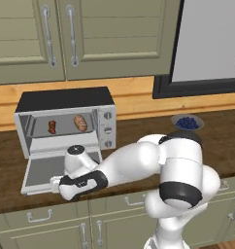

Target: Pick up the kebab skewer and baguette bread, and place them inside the toaster oven. Close the toaster oven door and start by setting the timer.

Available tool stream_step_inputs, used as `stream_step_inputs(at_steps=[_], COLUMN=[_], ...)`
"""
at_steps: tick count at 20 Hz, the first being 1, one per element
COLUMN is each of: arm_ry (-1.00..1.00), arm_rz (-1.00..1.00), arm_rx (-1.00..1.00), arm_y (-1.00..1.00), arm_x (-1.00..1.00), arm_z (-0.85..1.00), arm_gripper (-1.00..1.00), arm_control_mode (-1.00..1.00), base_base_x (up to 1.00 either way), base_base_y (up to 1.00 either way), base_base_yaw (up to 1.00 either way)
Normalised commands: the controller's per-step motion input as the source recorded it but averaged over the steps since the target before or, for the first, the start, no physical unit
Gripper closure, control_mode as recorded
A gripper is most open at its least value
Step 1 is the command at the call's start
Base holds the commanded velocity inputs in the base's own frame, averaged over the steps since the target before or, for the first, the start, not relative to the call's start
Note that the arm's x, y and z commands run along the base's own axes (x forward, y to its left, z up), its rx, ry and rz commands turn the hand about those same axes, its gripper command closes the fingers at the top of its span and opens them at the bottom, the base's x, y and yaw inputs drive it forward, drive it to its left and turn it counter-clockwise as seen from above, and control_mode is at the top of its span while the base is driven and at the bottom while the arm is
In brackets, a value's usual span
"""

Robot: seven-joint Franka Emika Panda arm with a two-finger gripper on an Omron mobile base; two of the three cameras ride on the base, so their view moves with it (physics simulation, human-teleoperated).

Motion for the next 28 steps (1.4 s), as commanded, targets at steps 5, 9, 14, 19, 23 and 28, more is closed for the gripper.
stream_step_inputs(at_steps=[5,9,14,19,23,28], arm_ry=[-0.16,-0.21,-0.17,-0.22,-0.23,-0.18], arm_rz=[0.00,0.00,0.00,0.00,0.00,0.00], arm_rx=[0.00,0.00,0.00,0.00,0.00,0.00], arm_y=[0.00,0.00,-0.05,-0.32,-0.58,-0.56], arm_x=[0.00,0.00,0.09,0.03,0.01,0.06], arm_z=[-0.16,-0.22,-0.15,0.00,0.00,0.00], arm_gripper=[-1.00,-1.00,-1.00,-1.00,-1.00,-1.00], arm_control_mode=[-1.00,-1.00,-1.00,-1.00,-1.00,-1.00], base_base_x=[0.00,0.00,0.00,0.00,0.00,0.00], base_base_y=[0.00,0.00,0.00,0.00,0.00,0.00], base_base_yaw=[0.00,0.00,0.00,0.00,0.00,0.00])
